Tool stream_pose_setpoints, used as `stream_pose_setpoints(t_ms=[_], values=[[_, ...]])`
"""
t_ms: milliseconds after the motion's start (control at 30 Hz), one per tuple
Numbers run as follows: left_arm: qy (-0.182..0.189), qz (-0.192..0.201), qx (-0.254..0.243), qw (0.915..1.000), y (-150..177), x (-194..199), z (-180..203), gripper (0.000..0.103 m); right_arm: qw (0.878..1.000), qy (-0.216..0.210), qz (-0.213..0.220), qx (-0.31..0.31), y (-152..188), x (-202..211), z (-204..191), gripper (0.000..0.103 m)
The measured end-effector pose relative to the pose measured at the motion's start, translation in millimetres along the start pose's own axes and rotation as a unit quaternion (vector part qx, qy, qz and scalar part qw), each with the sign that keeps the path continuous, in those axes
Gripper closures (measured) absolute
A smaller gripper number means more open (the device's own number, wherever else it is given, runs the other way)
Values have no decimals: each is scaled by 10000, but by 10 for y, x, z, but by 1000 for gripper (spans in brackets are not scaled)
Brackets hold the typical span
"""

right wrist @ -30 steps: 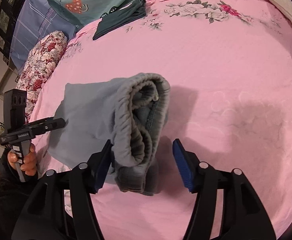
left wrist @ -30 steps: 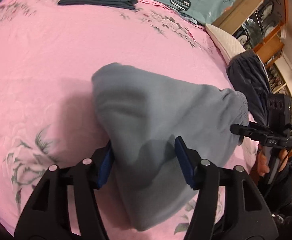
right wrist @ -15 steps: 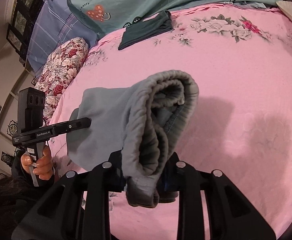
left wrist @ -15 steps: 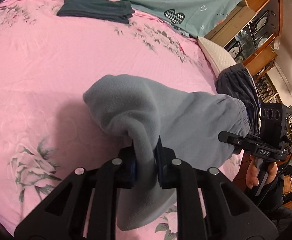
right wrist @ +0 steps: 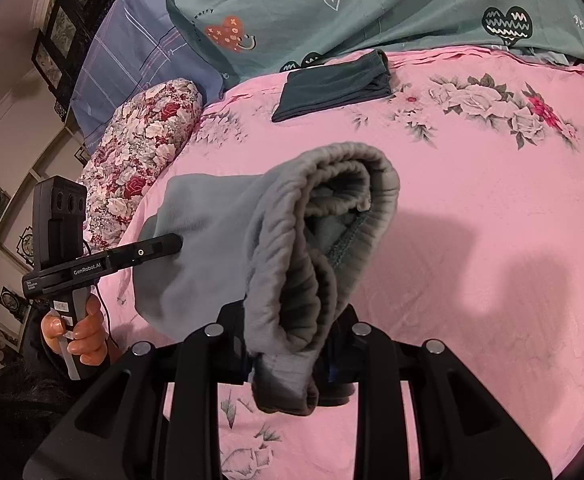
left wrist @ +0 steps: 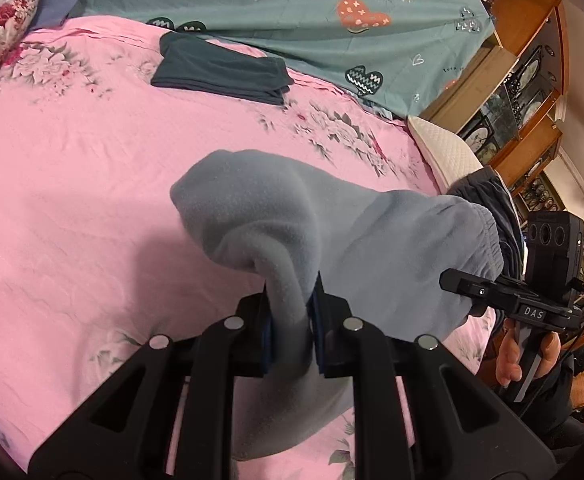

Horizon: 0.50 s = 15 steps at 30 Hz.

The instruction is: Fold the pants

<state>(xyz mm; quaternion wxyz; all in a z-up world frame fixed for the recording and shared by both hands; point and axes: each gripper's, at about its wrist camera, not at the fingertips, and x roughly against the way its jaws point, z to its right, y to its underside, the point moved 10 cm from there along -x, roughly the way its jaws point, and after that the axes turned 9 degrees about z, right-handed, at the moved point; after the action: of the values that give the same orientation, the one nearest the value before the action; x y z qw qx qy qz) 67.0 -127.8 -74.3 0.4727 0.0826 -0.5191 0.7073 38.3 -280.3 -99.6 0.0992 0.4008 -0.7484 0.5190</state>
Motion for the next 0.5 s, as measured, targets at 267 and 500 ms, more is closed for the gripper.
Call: stream_pose_setpoints(t_ms=[267, 500], values=[[-366, 505, -480, 9969, -933, 153, 69, 88, 9970, 52, 601, 481, -867, -8, -287, 76], [-604, 1028, -481, 9917, -2086, -159, -121, 88, 9805, 626, 1441, 1178, -2001, -339, -326, 77]])
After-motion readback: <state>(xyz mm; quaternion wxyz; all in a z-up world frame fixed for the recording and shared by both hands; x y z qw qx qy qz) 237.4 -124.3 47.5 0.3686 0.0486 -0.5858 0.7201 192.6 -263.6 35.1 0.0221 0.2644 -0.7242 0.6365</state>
